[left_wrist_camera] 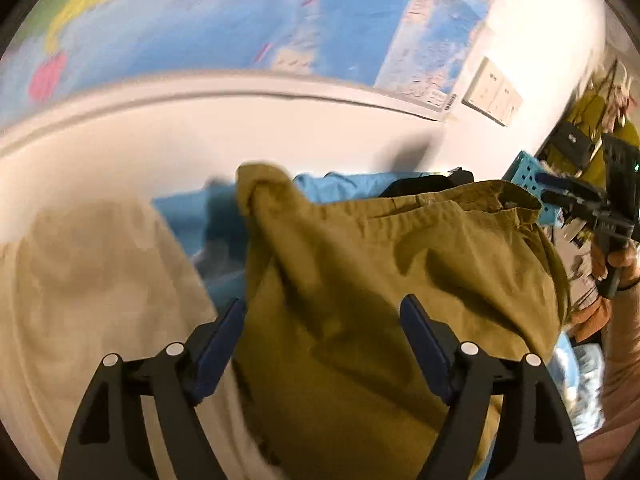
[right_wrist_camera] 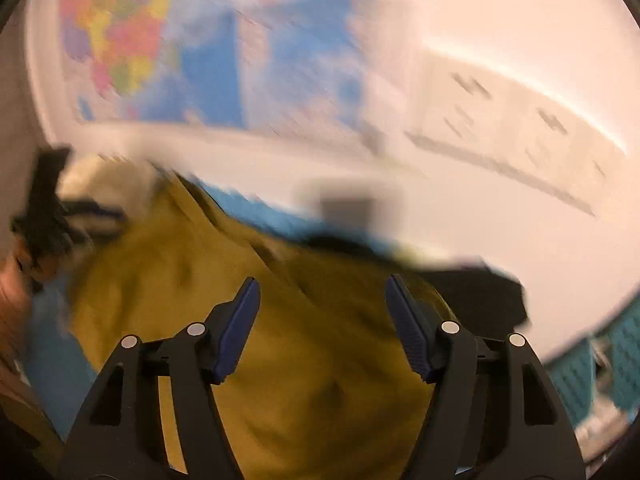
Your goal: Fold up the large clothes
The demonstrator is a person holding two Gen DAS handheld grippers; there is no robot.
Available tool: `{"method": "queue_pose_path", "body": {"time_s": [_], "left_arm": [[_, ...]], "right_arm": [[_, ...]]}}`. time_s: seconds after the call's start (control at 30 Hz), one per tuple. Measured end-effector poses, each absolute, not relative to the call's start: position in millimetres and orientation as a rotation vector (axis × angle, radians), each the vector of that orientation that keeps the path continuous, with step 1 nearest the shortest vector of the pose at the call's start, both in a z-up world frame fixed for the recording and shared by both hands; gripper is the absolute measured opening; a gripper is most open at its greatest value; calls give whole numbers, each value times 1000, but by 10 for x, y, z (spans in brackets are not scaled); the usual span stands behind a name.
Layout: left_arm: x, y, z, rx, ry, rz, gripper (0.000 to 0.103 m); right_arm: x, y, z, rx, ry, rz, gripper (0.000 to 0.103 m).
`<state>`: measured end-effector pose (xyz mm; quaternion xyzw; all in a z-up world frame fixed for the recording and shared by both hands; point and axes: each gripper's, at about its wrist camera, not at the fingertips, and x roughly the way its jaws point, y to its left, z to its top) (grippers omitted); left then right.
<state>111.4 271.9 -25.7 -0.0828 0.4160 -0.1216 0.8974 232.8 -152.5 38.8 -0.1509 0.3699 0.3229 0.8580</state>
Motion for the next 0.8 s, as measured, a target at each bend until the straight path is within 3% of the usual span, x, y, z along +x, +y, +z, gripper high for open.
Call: {"method": "queue_pose_path", "body": {"time_s": [0.03,0.07,0.1,0.13,0.17,0.2,0.27,0.5,0.6,0.63,0.73,0.77,0.8], "left_arm": [[1149,2636,-264,-136,869,-239,77],[1198,2622,-295,-117,881,-228,72],[1222,2593,-338,-96,900,-214,60],[1272,2548,-415,-83,931,-201,56],[1312,2559,-496,-84,952,-194,51],[1320,2586,-560,-77,972,-180,43],[1332,2620,-686,-70,1005,-146,41],[1198,2729,-676,-92,1003,-148,37],[1201,2731,-722,-93,1005,-134,38],[1194,2708,-724,-94,998,-131,40],[1007,2691,-631,-125,960,-156,60],[862,2720,-550,-152,929,-179,64],[762,2750,-485,-159,908,-191,71]], "right_arm": [[2338,-1610,310,-318,816,664,68],[2353,-1671,173,-328,869,663,73],[2354,-1659,88,-357,881,646,72],[2375,-1659,-9,-410,889,612,69],[2399,-1589,-108,-430,907,611,57],[2451,-1516,-216,-417,939,635,36],[2547,-1488,-344,-363,990,638,3],[2572,-1689,315,-234,736,588,1],[2715,-1429,114,-309,762,553,2],[2804,-1383,-53,-343,815,516,2],[2830,-1460,-226,-334,884,512,6],[2780,-1544,-164,-299,867,516,24],[2676,-1712,-30,-245,825,515,55]]}}
